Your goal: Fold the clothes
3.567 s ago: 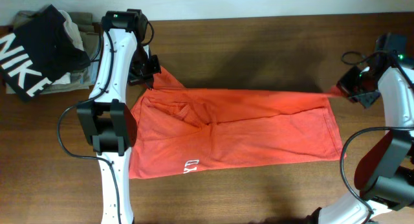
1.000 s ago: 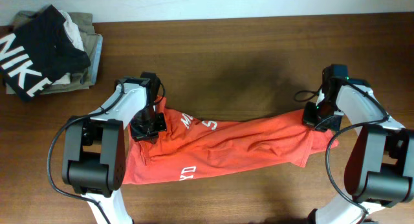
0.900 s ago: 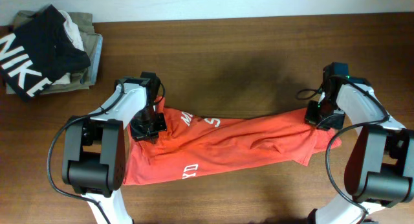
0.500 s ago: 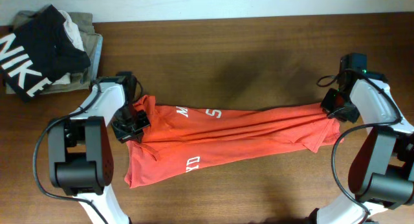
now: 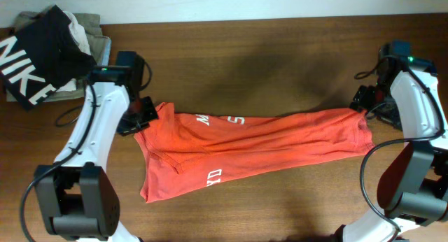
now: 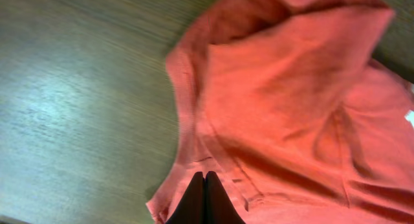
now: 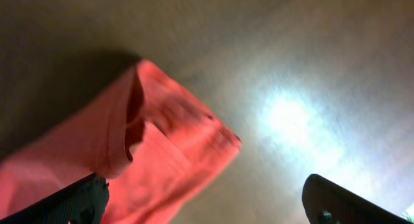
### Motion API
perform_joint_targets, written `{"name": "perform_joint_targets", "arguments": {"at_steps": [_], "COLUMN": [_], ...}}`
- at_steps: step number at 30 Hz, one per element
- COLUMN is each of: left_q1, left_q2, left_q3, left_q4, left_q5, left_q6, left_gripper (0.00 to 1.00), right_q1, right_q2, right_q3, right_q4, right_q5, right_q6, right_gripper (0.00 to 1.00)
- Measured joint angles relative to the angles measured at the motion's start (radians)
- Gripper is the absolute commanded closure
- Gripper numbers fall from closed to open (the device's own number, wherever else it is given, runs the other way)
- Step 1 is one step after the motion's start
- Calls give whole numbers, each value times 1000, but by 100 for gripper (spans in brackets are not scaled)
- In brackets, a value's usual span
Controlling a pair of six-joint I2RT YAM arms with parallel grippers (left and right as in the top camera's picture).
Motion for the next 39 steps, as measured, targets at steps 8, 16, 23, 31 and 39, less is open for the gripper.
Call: {"name": "perform_joint_targets", "arguments": {"at_steps": [8, 16, 23, 31, 39], "left_q1": [-40, -40, -208, -150, 263], "left_q2": [0, 0, 55, 284, 302], "left_q3": [0, 0, -41, -71, -28], "left_q4": [24, 43, 77, 134, 119], "left_q5": [11, 72, 202, 226, 95], "left_q6": [-1, 26, 80, 80, 80], "left_gripper": [92, 100, 100, 100, 99], "right_q1": [-87, -87, -87, -87, -85], "right_q2": [0, 0, 5, 11, 11], "right_q3": [1, 1, -124, -192, -192], "right_q4": [57, 31, 79, 114, 114], "right_q5": [-377, -513, -523, -523, -537], "right_q6": [-207, -263, -268, -249, -244], "right_gripper": [1, 59, 96, 95, 3]}}
